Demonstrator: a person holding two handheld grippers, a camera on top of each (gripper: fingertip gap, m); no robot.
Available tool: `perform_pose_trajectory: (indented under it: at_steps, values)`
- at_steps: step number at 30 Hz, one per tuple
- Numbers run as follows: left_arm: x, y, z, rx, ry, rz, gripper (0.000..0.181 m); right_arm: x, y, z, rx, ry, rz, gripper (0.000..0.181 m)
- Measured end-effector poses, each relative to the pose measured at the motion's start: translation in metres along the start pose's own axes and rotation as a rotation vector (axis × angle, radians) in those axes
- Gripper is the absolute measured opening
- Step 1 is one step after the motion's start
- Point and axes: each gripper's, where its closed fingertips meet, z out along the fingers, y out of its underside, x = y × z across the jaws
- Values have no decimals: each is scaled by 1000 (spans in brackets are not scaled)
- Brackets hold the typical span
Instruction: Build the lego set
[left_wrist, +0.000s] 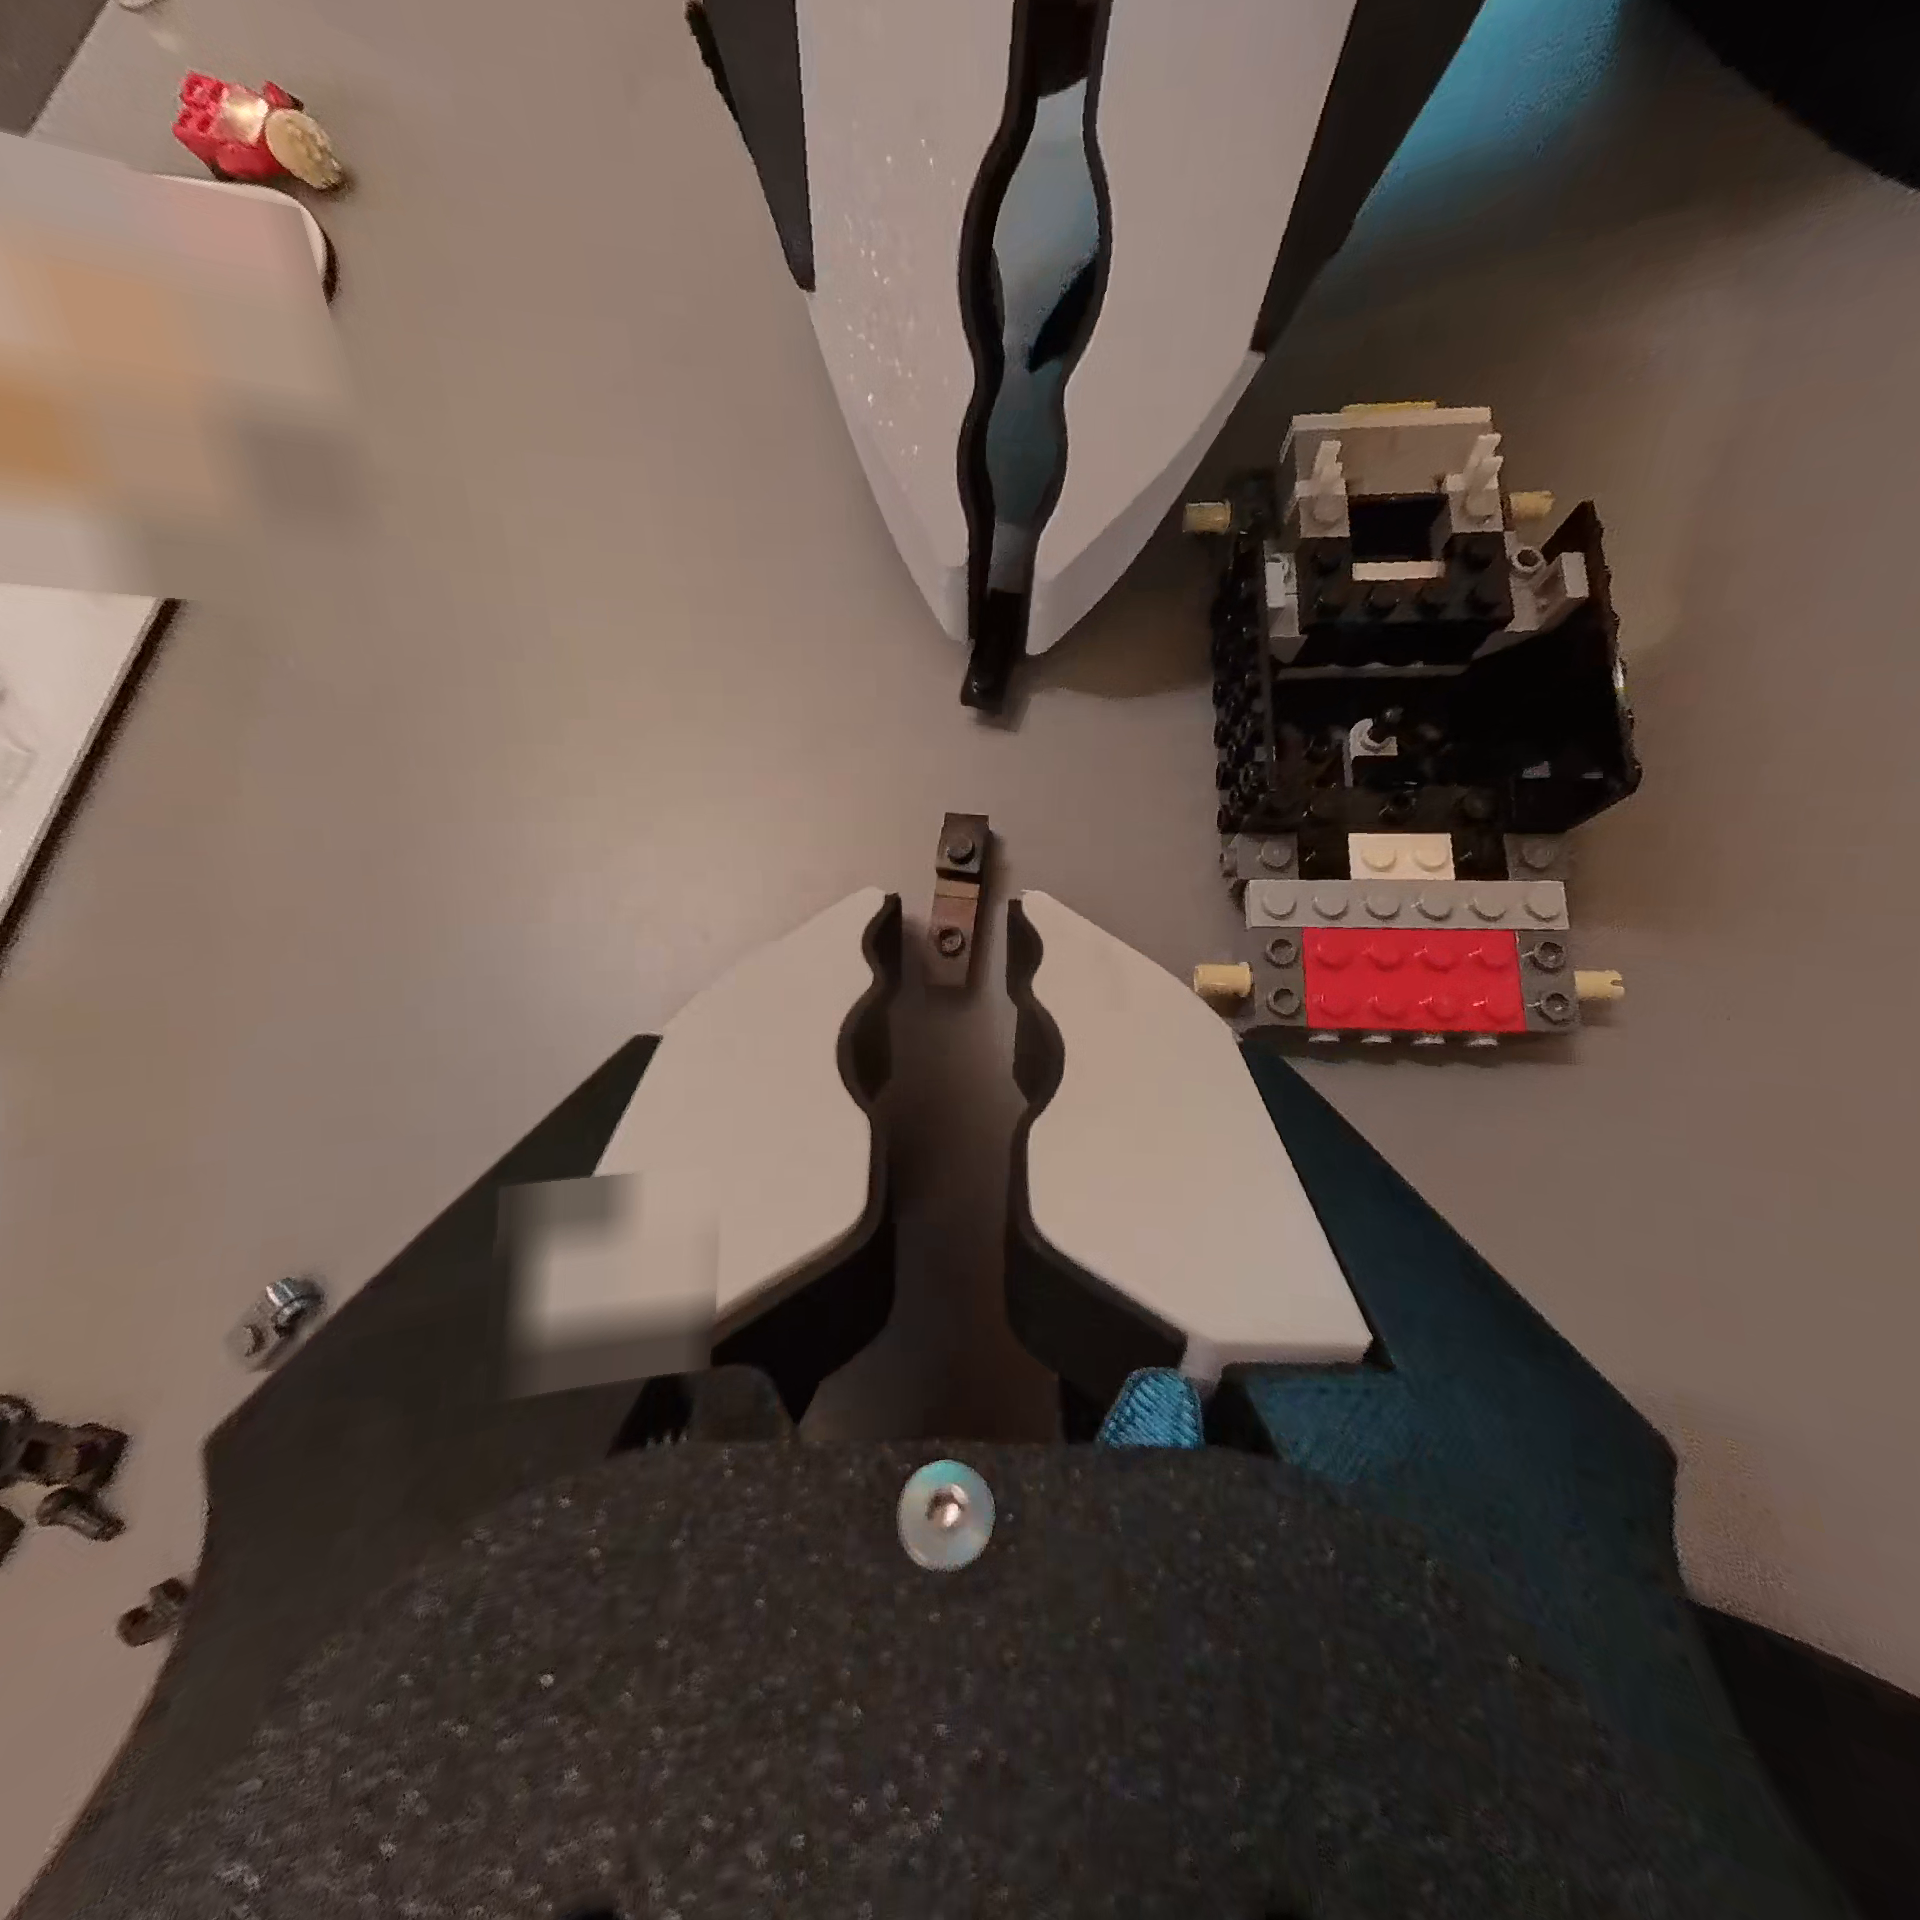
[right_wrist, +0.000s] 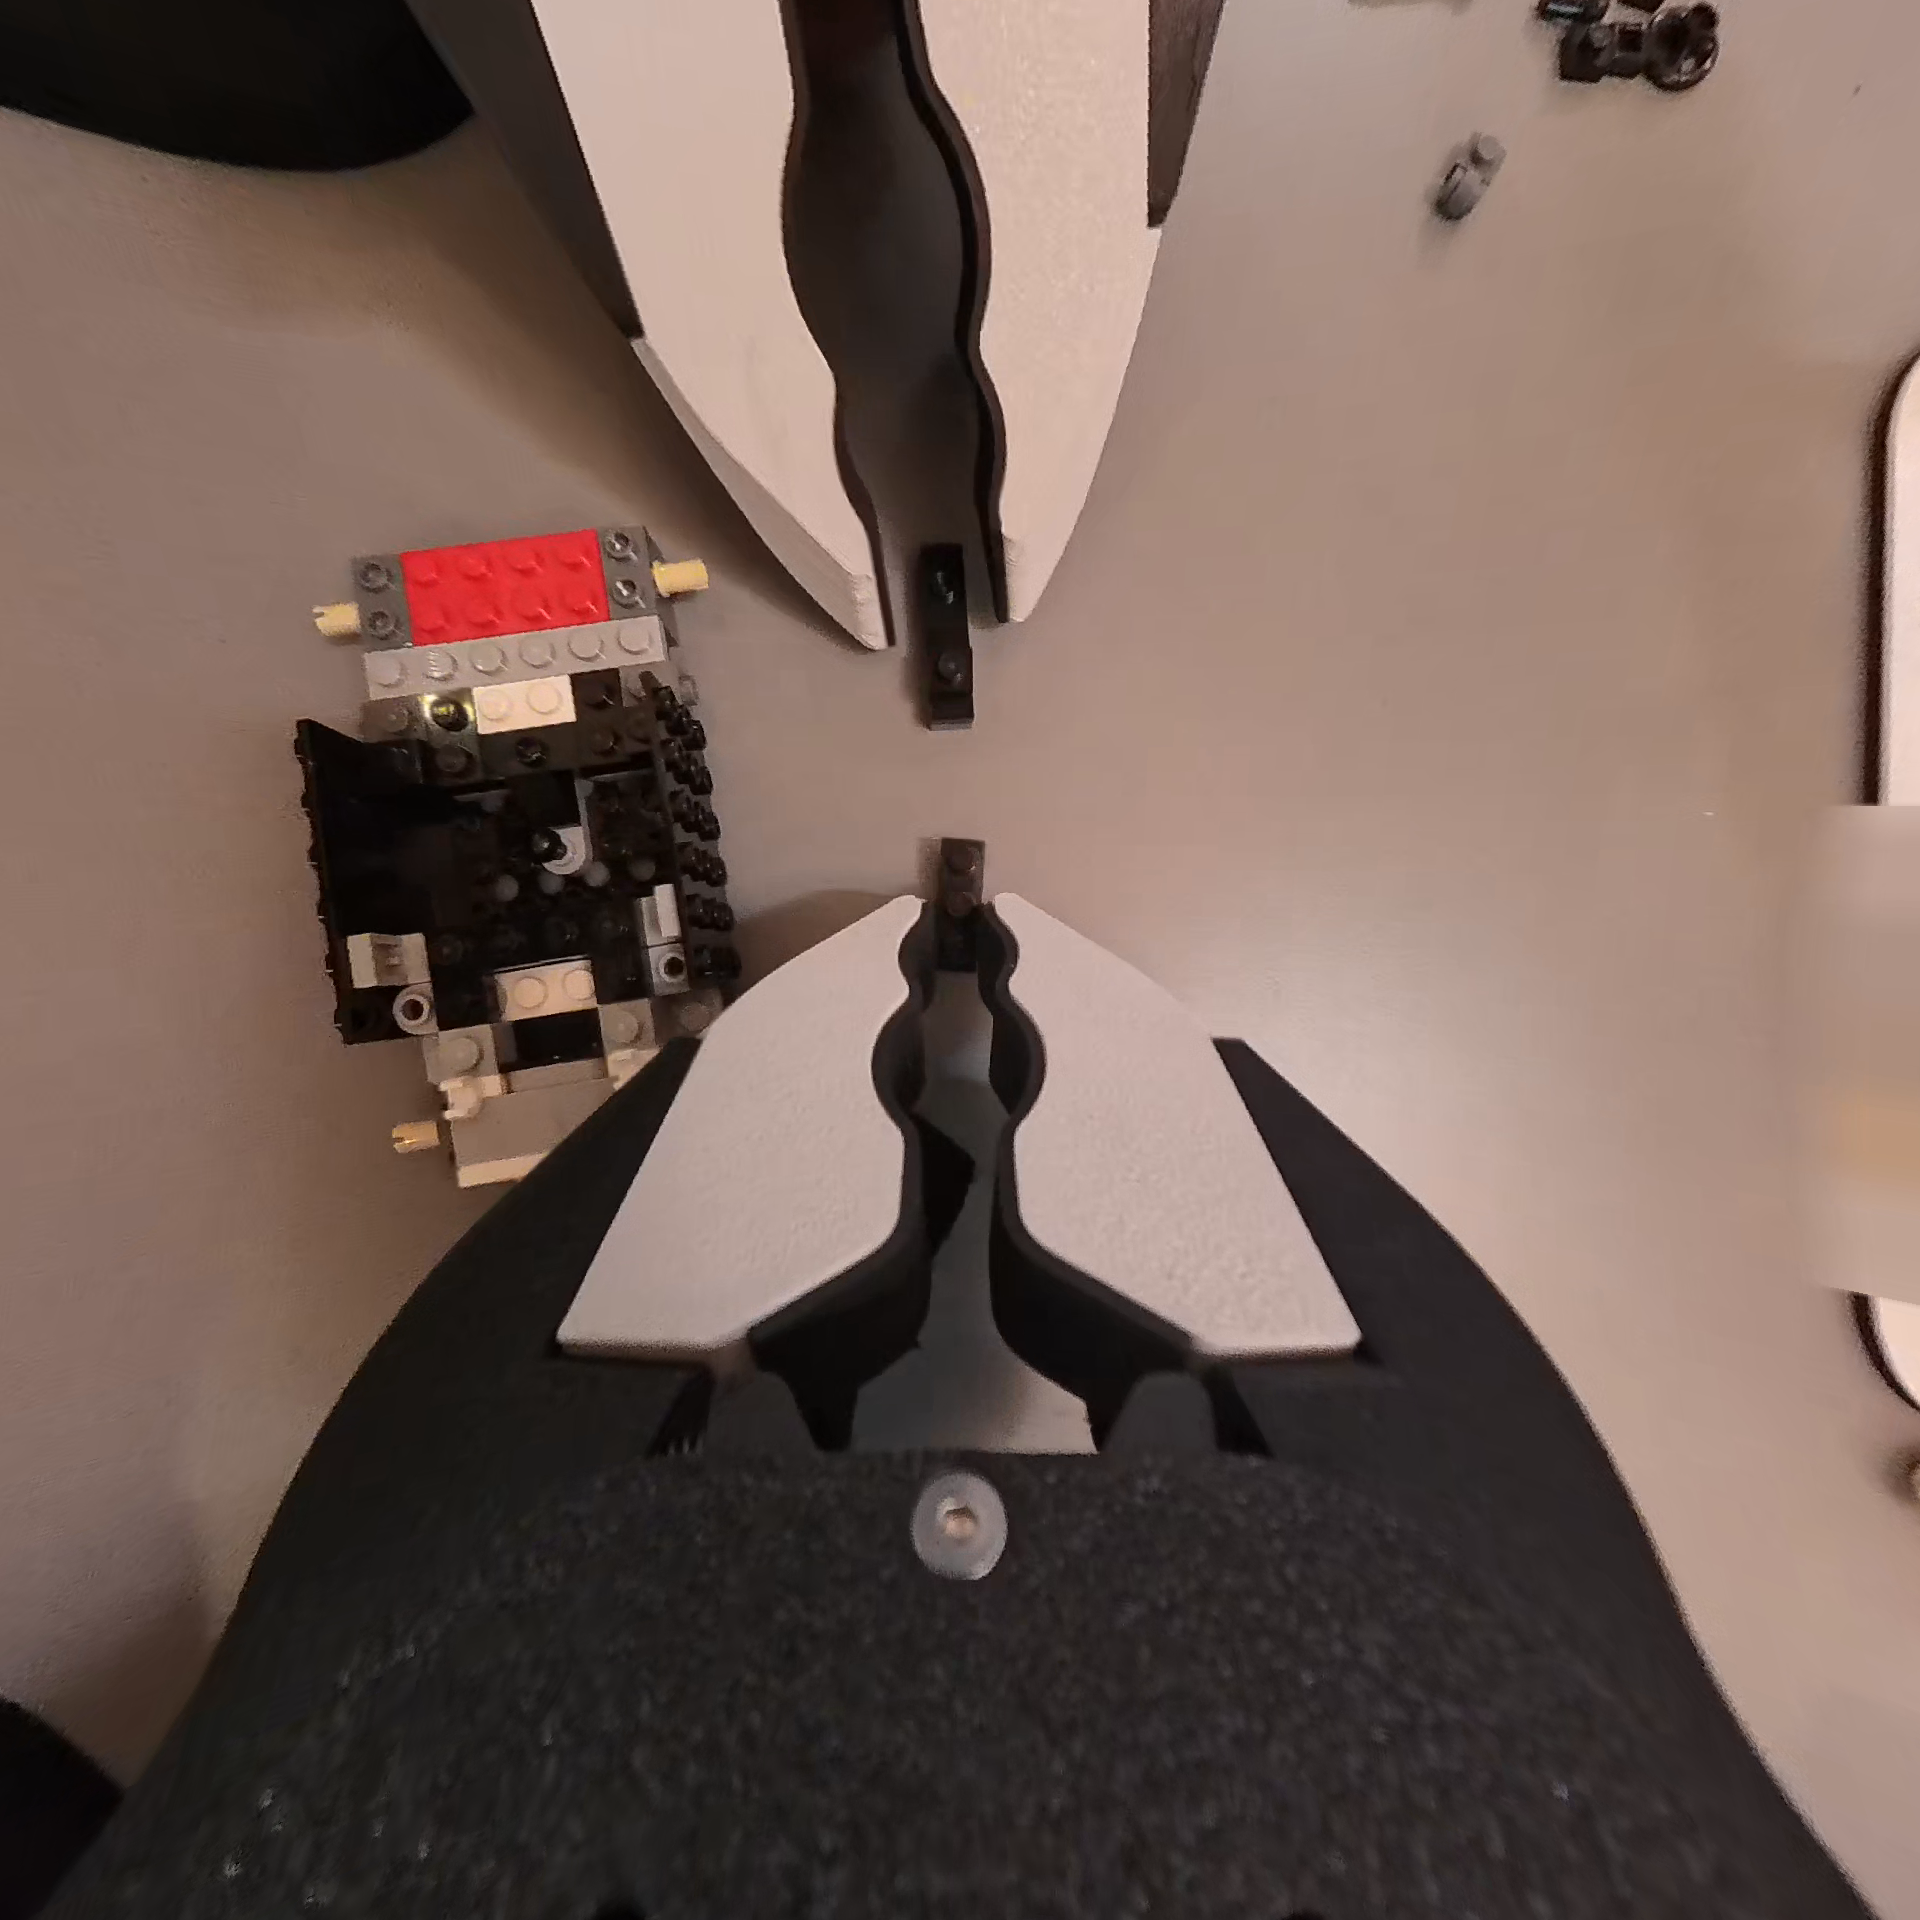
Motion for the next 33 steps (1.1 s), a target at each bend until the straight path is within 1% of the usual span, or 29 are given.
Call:
perform_pose_trajectory:
  at_steps: [6,9,13,18,19,20,23,24,28,33]
  values:
    - [-4,-1,2,-47,-43,56,8,-2,1,2,-11,-1,-19,7]
    - [-6,-7,-2,7,-23,-14,8,-2,-1,2,-2,1,-22,7]
    - [-17,-16,-13,90,-7,-127,8,-3,-9,8,15,-1,-28,7]
    - [-18,-14,-15,84,-21,-110,8,-3,-14,14,16,4,-49,7]
    - [-17,-14,-15,82,-21,-105,8,1,-14,13,20,23,-45,8]
    - [-17,-14,-14,82,-21,-101,8,1,-15,12,31,26,-43,11]
    - [-16,-15,-14,87,-13,-107,8,3,-20,3,78,38,-42,23]
    - [-15,-15,-14,87,-10,-109,8,3,-22,-1,96,39,-39,24]
    - [-14,-15,-14,87,-3,-114,8,8,-24,-18,154,55,-11,25]
    - [-14,-21,-14,103,15,-129,8,18,-24,-39,235,67,28,21]
